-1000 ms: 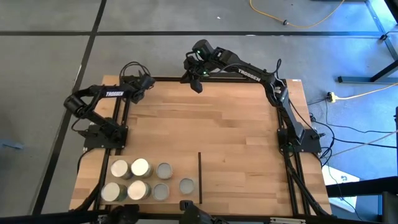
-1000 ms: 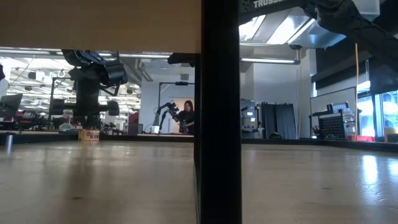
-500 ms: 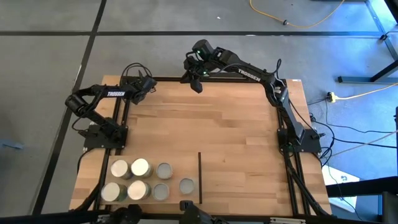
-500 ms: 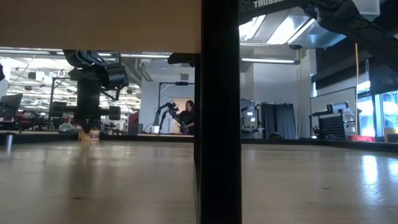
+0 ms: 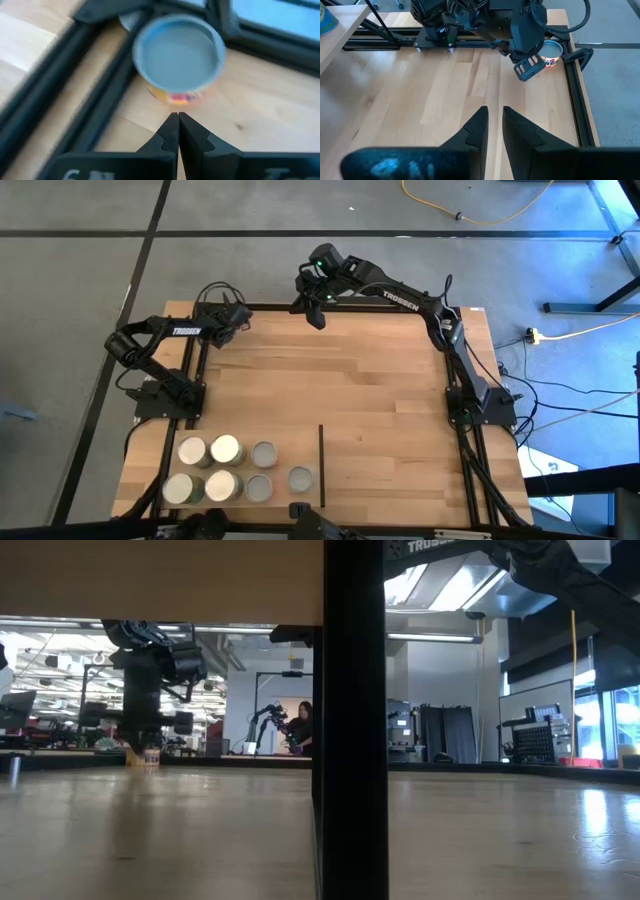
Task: Pick and place cans onto a shelf
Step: Put the canned pineapple on the shelf
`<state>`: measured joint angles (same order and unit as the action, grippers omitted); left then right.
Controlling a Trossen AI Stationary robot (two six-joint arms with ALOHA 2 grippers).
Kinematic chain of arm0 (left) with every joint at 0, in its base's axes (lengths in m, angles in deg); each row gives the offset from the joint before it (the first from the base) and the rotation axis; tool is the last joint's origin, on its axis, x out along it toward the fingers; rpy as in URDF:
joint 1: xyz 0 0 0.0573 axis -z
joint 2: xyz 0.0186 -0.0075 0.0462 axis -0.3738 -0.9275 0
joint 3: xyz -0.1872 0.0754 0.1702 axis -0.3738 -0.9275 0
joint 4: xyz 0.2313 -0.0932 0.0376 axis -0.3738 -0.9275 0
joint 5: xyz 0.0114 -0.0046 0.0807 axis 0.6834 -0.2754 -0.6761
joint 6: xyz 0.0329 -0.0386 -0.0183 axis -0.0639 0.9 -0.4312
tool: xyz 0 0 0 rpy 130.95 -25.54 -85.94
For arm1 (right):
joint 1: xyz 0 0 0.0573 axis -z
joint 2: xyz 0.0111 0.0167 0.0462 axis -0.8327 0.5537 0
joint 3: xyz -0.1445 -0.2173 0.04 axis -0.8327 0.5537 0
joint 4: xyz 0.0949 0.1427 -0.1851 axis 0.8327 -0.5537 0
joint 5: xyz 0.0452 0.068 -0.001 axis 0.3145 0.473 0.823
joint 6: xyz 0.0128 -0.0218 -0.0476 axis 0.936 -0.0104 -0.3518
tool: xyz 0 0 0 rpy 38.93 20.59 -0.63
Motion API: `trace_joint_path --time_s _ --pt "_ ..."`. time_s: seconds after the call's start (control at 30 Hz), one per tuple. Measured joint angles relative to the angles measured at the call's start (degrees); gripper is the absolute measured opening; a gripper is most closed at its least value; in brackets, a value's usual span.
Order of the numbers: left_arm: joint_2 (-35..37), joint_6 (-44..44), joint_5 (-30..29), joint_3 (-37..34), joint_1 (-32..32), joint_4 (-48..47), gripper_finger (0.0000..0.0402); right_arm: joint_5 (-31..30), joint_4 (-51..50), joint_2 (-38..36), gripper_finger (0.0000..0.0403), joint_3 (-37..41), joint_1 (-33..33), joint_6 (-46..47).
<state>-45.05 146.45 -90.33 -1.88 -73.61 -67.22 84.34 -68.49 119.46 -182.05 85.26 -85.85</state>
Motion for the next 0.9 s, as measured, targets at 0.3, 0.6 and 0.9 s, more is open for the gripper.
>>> trace_joint_path --time_s 0.3,0.6,0.9 --pt "0.0 0.0 -6.2 0.1 -0.3 1.0 0.0 0.0 0.0 0.0 0.0059 0.0 0.0 0.2" --pt "0.0 -3.0 -8.9 0.1 0.0 -1.0 0.0 0.0 0.8 0.0 0.0059 0.0 0.0 0.0" --pt "0.0 -6.6 -6.6 0.1 0.3 -4.0 0.0 0.0 0.7 0.0 0.0059 0.0 0.0 0.0"
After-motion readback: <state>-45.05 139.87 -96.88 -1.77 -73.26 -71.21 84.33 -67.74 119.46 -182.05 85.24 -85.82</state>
